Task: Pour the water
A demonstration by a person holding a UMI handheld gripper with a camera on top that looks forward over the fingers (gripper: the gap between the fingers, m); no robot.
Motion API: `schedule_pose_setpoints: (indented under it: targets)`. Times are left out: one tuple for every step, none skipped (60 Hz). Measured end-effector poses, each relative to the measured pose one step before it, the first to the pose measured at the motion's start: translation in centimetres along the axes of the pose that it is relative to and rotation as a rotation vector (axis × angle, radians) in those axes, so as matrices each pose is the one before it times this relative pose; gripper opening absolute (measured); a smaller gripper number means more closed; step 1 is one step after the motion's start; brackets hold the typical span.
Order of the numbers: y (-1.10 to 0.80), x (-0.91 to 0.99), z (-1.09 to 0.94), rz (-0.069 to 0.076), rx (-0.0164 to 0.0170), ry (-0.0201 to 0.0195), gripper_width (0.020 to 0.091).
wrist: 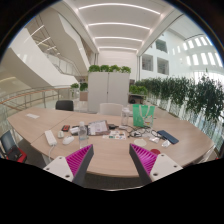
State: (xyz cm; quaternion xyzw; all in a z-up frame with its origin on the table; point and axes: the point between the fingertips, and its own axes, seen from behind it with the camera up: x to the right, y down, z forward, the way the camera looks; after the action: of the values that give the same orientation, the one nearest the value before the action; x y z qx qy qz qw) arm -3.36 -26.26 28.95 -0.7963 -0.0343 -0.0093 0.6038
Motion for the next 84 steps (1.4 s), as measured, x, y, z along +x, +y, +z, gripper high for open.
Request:
schedule_pose_setpoints:
  targets:
    - [0.129,-0.436,0.447,0.0021,0.00342,-0.00476,0.0821]
    - [0.183,-0.424,0.462,0.0017,0.00177,-0.00535,0.0822]
    - [0.937,-0.751,1.052,0.0026,0.00300,-0.00475,0.0821]
    - [0.057,-0.307,0.801,0.0028,-0.00215,-0.00358,0.0822]
    - [0.279,-0.423,0.703,0.0039,-0.00185,-0.00177,0.0822]
    - [0.283,-0.443,0.739,0.0031,-0.00162,-0.00155,0.0821]
    - [0.250,-0.492,0.740,0.0023,-0.00198,-0.00171,0.0821]
    - [0.222,-0.586,0.778,0.0015,-0.00175,-0.00153,0.0811]
    - [1.248,0.628,1.346,0.0010,0.00522,-0.00507,0.0821]
    - [0.149,-0.632,0.958,0.0007,0.00053,-0.00310,0.0820]
    - [-0.136,-1.294,0.993,-0.0008,-0.00238,-0.00266,0.0820]
    - [0.248,-0.707,0.992,0.0003,-0.00048,-0.00633,0.0824]
    - [0.228,-0.640,0.966,0.0005,-0.00053,-0.00397,0.0825]
    - [0.302,-0.688,1.013,0.0015,-0.00155,-0.00413,0.0823]
    - [0.312,-0.746,1.090,0.0022,-0.00122,-0.00587,0.0825]
    - [0.300,-0.796,1.067,0.0026,-0.00062,-0.00794,0.0824]
    - [0.652,-0.228,1.021,0.0046,0.00117,-0.01286,0.0825]
    - [0.374,-0.821,1.099,0.0031,-0.00397,-0.01163,0.0824]
    - [0.363,-0.818,1.128,0.0019,-0.00674,-0.01265,0.0824]
    - [0.304,-0.722,1.115,0.0013,-0.00623,-0.01179,0.0824]
    - [0.214,-0.639,1.109,0.0001,-0.00311,-0.00931,0.0822]
    - [0.206,-0.467,1.097,-0.0010,0.00215,-0.00831,0.0812]
    - [0.143,-0.659,1.062,-0.0026,0.00228,-0.00565,0.0823]
    - [0.101,-0.479,0.991,-0.0029,0.00236,-0.00483,0.0823]
    - [0.110,-0.443,1.060,-0.0032,0.00149,-0.00277,0.0823]
    - [0.140,-0.413,1.019,-0.0046,-0.00018,-0.00309,0.0823]
    - [0.164,-0.400,0.973,-0.0052,-0.00036,-0.00380,0.0823]
    - [0.164,-0.373,0.988,-0.0058,0.00024,-0.00442,0.0822]
    - [0.128,-0.303,1.086,-0.0062,-0.00139,-0.00618,0.0819]
    - [0.177,-0.191,1.061,-0.0076,-0.00198,-0.00511,0.0819]
    - [0.252,-0.287,0.630,-0.0080,-0.00206,0.00059,0.0819]
    - [0.134,-0.124,0.818,-0.0086,-0.00093,0.00220,0.0819]
    - [0.099,-0.058,0.829,-0.0080,0.00064,0.00385,0.0820]
    - [0.093,-0.025,0.775,-0.0070,0.00059,0.00483,0.0821]
    - [0.075,-0.033,0.786,-0.0046,0.00127,0.00435,0.0820]
    - [0.057,-0.067,0.793,-0.0013,0.00162,0.00272,0.0822]
    - [0.046,-0.084,0.817,0.0022,0.00206,0.00215,0.0822]
    - [0.069,-0.038,0.749,0.0055,0.00207,0.00224,0.0823]
    - [0.048,0.008,0.770,0.0078,0.00203,0.00333,0.0822]
    - [0.149,0.354,0.925,0.0076,0.00143,0.00293,0.0822]
    - [0.046,0.002,0.691,0.0093,0.00247,0.00526,0.0822]
    - [0.062,-0.124,0.848,0.0075,0.00191,0.00232,0.0820]
    - [0.059,-0.022,0.749,0.0081,0.00160,0.00364,0.0822]
    - [0.048,0.017,0.696,0.0073,0.00217,0.00408,0.0820]
    - [0.010,0.023,0.686,0.0066,0.00378,0.00395,0.0818]
    - [-0.031,-0.011,0.677,0.0057,0.00524,0.00313,0.0814]
    - [-0.091,0.339,0.952,0.0056,0.00540,0.00129,0.0806]
    - [-0.040,-0.056,0.366,0.0019,0.00635,0.00413,0.0795]
    - [-0.027,0.137,0.434,0.0002,0.00464,0.00128,0.0775]
    - [-0.048,0.078,0.489,-0.0010,0.00446,0.00218,0.0748]
    - [-0.120,0.044,0.446,-0.0021,0.00434,0.00067,0.0708]
    - [-0.191,-0.210,0.353,-0.0025,0.00540,-0.00651,0.0665]
    - [-0.173,-0.267,0.332,-0.0016,0.00510,-0.00988,0.0609]
    - [-0.090,-0.154,0.539,-0.0029,0.00146,-0.00776,0.0524]
    - [0.081,-0.030,0.246,-0.0063,-0.00273,-0.00279,0.0507]
    - [-0.191,0.303,0.094,-0.0052,0.00453,0.00270,0.0505]
    - [-0.034,0.059,0.134,-0.0046,0.00284,0.00215,0.0504]
    - [-0.021,-0.022,0.110,-0.0047,0.00267,-0.00017,0.0500]
    - [-0.034,-0.064,0.093,-0.0035,0.00302,-0.00208,0.0498]
    - [-0.050,-0.072,0.092,-0.0025,0.00284,-0.00273,0.0499]
    - [-0.018,-0.067,0.061,-0.0011,0.00214,-0.00429,0.0499]
    - [-0.049,-0.123,0.037,-0.0017,0.00253,-0.00719,0.0487]
    - [-0.046,-0.166,0.029,-0.0022,0.00164,-0.00965,0.0484]
    - [-0.053,-0.098,0.064,-0.0009,0.00175,-0.00863,0.0485]
    - [0.007,-0.011,0.069,0.0012,-0.00073,-0.00580,0.0484]
    - [0.020,0.036,0.043,0.0044,-0.00228,-0.00404,0.0482]
    - [0.052,0.062,0.074,0.0080,-0.00390,-0.00283,0.0462]
    - [0.043,0.012,0.074,0.0101,-0.00532,-0.00368,0.0460]
    - [0.046,-0.189,0.033,0.0035,-0.00669,-0.00303,0.0458]
    - [0.119,0.249,0.281,0.0015,-0.00408,-0.00424,0.0443]
    - [0.059,0.002,0.017,-0.0007,-0.00748,-0.00457,0.0437]
    - [0.063,-0.068,0.006,0.0007,-0.00902,-0.00551,0.0437]
    - [0.025,-0.027,-0.009,0.0021,-0.00890,-0.00450,0.0431]
    - [0.014,-0.105,-0.032,0.0065,-0.00986,-0.00835,0.0422]
    - [0.078,-0.159,-0.056,0.0111,-0.01356,-0.01237,0.0423]
    - [0.119,-0.258,-0.124,0.0159,-0.01724,-0.01742,0.0422]
    - [0.043,-0.288,-0.166,0.0213,-0.01796,-0.02084,0.0422]
    - [-0.055,-0.287,-0.231,0.0252,-0.01573,-0.02219,0.0423]
    - [0.073,-0.914,-0.444,0.0224,-0.00904,-0.01323,0.0422]
    - [-0.399,0.497,-0.173,0.0312,-0.00542,-0.02946,0.0405]
    - [-0.556,0.010,-0.442,0.0281,-0.00219,-0.01668,0.0405]
    - [-0.738,0.046,-0.496,0.0249,0.00278,-0.01089,0.0404]
    - [-0.838,-0.016,-0.499,0.0225,0.00598,-0.01279,0.0405]
    - [-0.909,-0.022,-0.520,0.0239,0.00747,-0.01479,0.0405]
